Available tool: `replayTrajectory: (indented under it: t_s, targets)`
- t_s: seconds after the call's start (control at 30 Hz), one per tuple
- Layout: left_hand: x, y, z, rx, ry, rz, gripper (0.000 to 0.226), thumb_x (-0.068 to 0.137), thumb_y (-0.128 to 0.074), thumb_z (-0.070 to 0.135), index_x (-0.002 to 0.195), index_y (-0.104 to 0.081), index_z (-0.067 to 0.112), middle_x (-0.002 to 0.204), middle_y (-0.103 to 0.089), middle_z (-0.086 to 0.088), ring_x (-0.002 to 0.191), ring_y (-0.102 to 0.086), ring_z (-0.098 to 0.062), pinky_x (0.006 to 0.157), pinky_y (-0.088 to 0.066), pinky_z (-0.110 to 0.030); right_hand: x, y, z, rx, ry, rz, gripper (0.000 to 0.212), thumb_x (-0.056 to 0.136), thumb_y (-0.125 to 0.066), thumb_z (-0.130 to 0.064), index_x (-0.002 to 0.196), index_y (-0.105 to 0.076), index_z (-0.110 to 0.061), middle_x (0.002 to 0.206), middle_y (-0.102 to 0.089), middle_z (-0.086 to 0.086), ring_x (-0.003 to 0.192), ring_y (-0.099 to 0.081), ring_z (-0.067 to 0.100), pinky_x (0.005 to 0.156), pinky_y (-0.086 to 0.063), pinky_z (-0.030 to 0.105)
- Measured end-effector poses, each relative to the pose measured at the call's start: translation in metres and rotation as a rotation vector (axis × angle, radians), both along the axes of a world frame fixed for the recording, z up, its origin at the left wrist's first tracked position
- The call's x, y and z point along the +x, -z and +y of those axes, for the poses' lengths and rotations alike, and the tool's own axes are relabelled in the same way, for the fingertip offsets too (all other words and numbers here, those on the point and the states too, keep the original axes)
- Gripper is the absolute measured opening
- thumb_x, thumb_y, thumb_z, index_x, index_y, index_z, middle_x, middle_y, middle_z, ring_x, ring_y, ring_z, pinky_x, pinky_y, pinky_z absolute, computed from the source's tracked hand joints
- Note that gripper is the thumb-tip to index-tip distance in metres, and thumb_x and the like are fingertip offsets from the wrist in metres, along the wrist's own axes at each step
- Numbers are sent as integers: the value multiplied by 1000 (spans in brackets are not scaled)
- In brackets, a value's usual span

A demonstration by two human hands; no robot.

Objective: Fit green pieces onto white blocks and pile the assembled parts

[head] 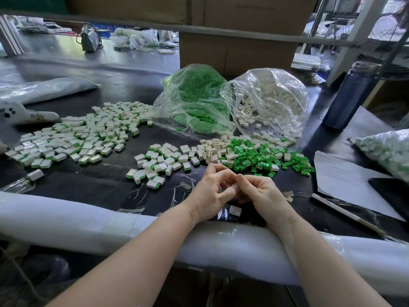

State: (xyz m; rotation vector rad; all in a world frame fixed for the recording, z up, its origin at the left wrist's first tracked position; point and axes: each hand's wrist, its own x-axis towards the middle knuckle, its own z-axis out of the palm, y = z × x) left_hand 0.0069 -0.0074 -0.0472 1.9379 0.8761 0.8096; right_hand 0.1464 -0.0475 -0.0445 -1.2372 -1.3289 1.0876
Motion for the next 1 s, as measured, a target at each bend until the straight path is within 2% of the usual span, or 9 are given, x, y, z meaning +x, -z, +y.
replayTrajectory:
  t_s: [0.07,0.13,0.23,0.43,0.57,0.7,0.83,0.93,1.0]
  targets:
    - [-2,0,1,0,-41,-18,12,90,-58,13,87,-57,24,111,-37,0,83,-51,-10,76,-43,-6,1,1,1,5,61,44,24,84,-55,-30,84,-71,-13,69,-70,1,65,-65,13,57,-51,18]
    - [-3,-1,2,-4,-76,-20,9,90,-57,14,89,-57,22,113,-37,-2,81,-51,-8,72,-44,-4,4,2,1,21,134,70,12,87,-61,-17,90,-71,-11,73,-72,1,67,-68,15,57,-53,20]
    - [-3,-2,2,-12,-77,3,6,91,-57,15,92,-58,21,113,-37,-2,79,-49,-6,71,-44,-5,5,1,-2,91,184,-1,15,83,-66,-3,76,-69,-16,65,-69,-2,58,-63,11,50,-52,22]
    - [-3,-2,1,17,-74,53,4,90,-58,16,93,-59,19,111,-38,0,76,-49,-3,72,-43,-6,4,0,-1,106,208,-172,19,82,-67,-3,70,-63,-17,57,-62,-7,50,-57,9,51,-53,26]
    - [-2,-2,1,29,-87,51,9,90,-58,17,96,-62,12,102,-43,5,74,-50,-2,70,-43,-6,5,2,1,103,216,-239,18,84,-66,-7,72,-63,-20,64,-62,-3,58,-56,12,59,-51,32]
    - [-4,0,3,22,-219,4,8,90,-58,15,96,-63,13,81,-58,8,72,-56,-7,69,-46,-10,8,3,2,137,324,-203,19,84,-66,-10,70,-64,-22,62,-62,-9,59,-55,0,59,-47,14]
    - [-7,1,5,-62,-410,-99,18,91,-55,9,106,-62,15,82,-63,1,73,-63,-13,74,-55,-24,14,5,3,132,482,-245,20,86,-65,-11,69,-62,-21,64,-60,-6,59,-54,2,57,-43,8]
    - [-10,3,9,17,-578,-74,23,91,-54,6,110,-65,14,90,-62,-1,74,-60,-11,75,-52,-18,14,5,3,120,507,-280,17,86,-66,-12,70,-62,-19,66,-60,-4,64,-54,6,59,-43,10]
    - [-12,4,11,85,-646,-32,27,91,-55,7,115,-64,13,103,-52,-2,79,-50,-6,77,-38,-5,14,5,3,105,508,-304,14,85,-66,-14,72,-63,-16,67,-61,-2,65,-55,9,62,-45,16]
